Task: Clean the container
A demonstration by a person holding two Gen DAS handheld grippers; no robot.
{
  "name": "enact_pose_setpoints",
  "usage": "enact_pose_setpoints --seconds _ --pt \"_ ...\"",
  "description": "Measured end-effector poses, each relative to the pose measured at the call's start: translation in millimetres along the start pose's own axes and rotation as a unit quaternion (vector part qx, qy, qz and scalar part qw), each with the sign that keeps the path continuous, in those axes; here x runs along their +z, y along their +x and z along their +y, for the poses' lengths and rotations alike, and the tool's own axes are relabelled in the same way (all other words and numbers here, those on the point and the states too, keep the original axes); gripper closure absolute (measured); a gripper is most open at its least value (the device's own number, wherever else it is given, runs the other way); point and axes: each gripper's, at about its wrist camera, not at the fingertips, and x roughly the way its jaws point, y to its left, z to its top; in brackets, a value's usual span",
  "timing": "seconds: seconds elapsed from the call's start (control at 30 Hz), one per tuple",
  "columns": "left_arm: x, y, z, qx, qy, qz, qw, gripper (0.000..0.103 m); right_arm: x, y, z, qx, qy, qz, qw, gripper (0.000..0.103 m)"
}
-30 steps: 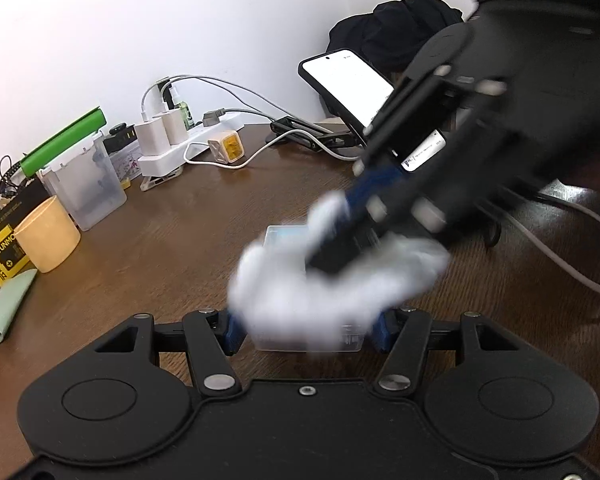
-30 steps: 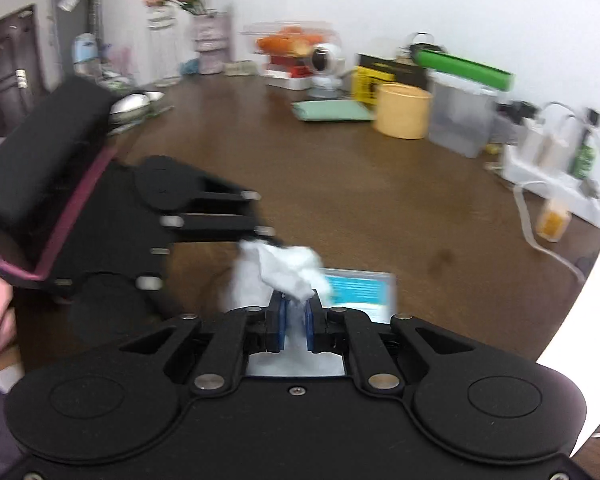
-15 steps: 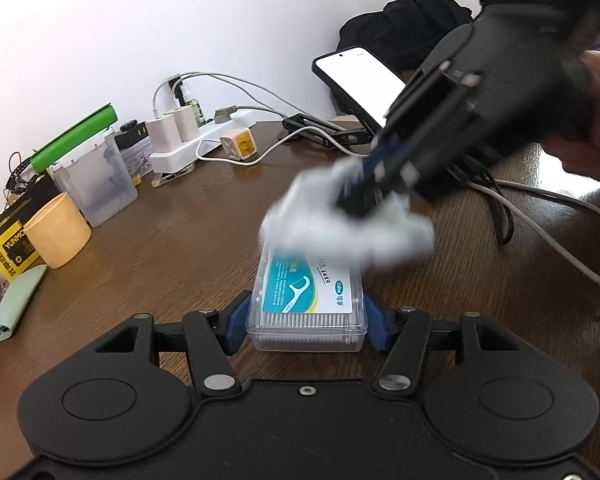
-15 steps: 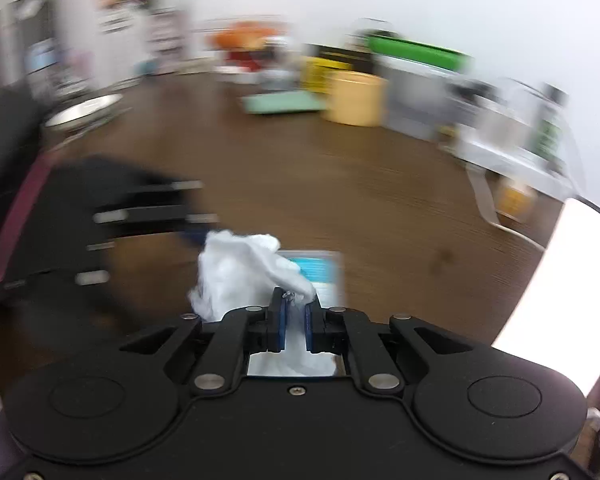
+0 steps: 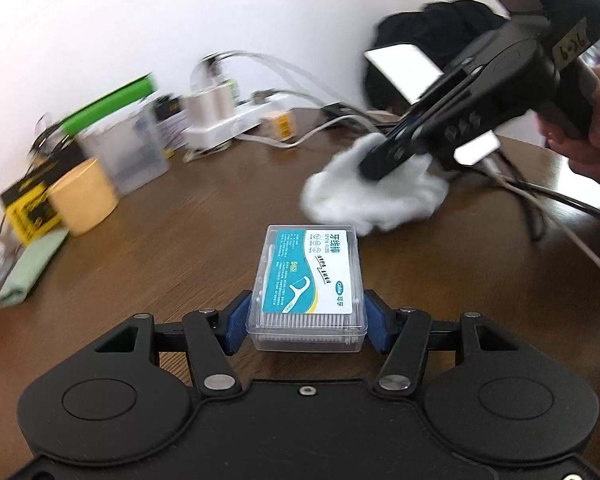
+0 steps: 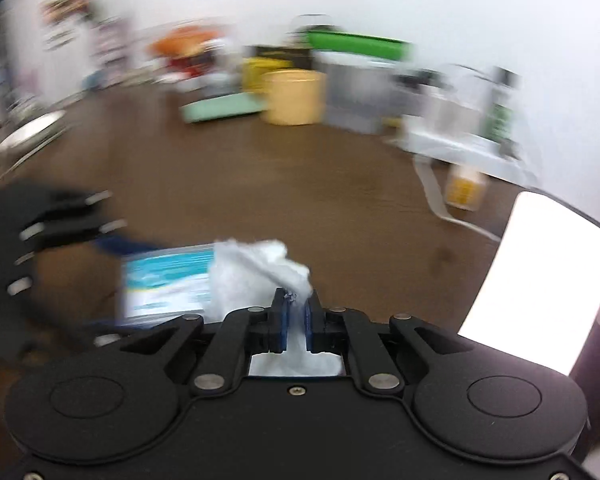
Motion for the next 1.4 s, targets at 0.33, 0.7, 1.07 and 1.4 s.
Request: enact_pose_setpoints --seconds 0.33,0.7,1.07,1.4 --pt "13 27 65 0.183 -0.166 0.057 0.9673 0.046 63 45 25 0.002 0.082 -0.022 0.996 0.095" --pt "22 51 107 0.241 -0.276 0.060 0.9284 0.040 79 106 15 -0.041 0.146 -0.004 0.988 0.091" --pt "11 -7 84 0.225 -0.278 0.070 0.9313 0.000 66 49 33 -0.036 0.114 -0.047 0.992 0.016" --pt "-37 -47 55 0.209 -0.345 0.105 0.9091 0.000 -14 19 98 -0.043 0.079 0.009 0.996 0.010"
